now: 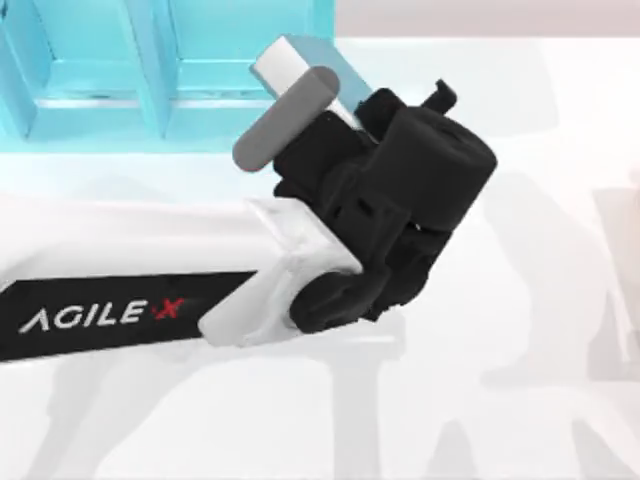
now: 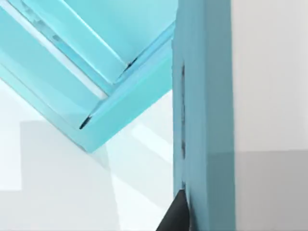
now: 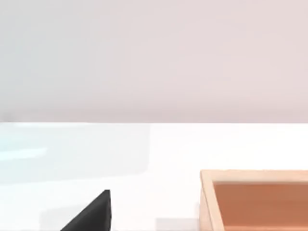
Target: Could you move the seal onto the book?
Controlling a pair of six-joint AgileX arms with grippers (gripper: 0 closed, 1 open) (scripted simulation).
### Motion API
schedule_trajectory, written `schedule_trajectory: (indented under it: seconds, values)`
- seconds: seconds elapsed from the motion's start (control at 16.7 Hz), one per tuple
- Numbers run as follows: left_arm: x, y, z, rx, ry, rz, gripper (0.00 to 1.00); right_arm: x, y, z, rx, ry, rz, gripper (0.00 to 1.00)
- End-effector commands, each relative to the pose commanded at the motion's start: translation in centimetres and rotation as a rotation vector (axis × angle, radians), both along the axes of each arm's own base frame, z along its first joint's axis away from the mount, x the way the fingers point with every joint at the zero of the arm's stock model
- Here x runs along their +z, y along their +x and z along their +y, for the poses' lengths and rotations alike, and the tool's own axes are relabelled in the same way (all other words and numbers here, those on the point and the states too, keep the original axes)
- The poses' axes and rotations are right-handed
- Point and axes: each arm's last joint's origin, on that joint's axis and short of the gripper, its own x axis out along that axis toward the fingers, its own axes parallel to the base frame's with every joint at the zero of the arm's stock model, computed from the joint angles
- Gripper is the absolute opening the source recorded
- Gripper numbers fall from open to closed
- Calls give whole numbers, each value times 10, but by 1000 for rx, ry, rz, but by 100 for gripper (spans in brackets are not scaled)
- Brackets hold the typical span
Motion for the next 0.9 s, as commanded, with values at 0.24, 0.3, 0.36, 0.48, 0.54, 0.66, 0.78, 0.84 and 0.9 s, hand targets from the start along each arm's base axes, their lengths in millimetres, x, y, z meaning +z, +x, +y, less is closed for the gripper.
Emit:
schedule_trajectory:
  seconds: [0.24, 0.3, 0.36, 0.48, 0.54, 0.66, 0.78, 0.84, 0.9]
  values:
    - [-34, -26, -45, 138, -294, -5, 0, 0, 0, 0, 0, 0, 0, 100]
    - [-42, -33, -54, 167, -362, -14, 0, 0, 0, 0, 0, 0, 0, 100]
    - [-48, -40, -63, 192, -425, -24, 0, 0, 0, 0, 0, 0, 0, 100]
    - [-60, -54, -76, 232, -533, -48, 0, 0, 0, 0, 0, 0, 0, 100]
    - [-65, -60, -82, 246, -578, -60, 0, 0, 0, 0, 0, 0, 0, 100]
    - [-72, -71, -91, 266, -650, -82, 0, 0, 0, 0, 0, 0, 0, 100]
    - [-76, -78, -97, 277, -698, -100, 0, 0, 0, 0, 0, 0, 0, 100]
    - [-77, -81, -99, 279, -712, -106, 0, 0, 0, 0, 0, 0, 0, 100]
    - [-78, -82, -100, 281, -719, -109, 0, 0, 0, 0, 0, 0, 0, 100]
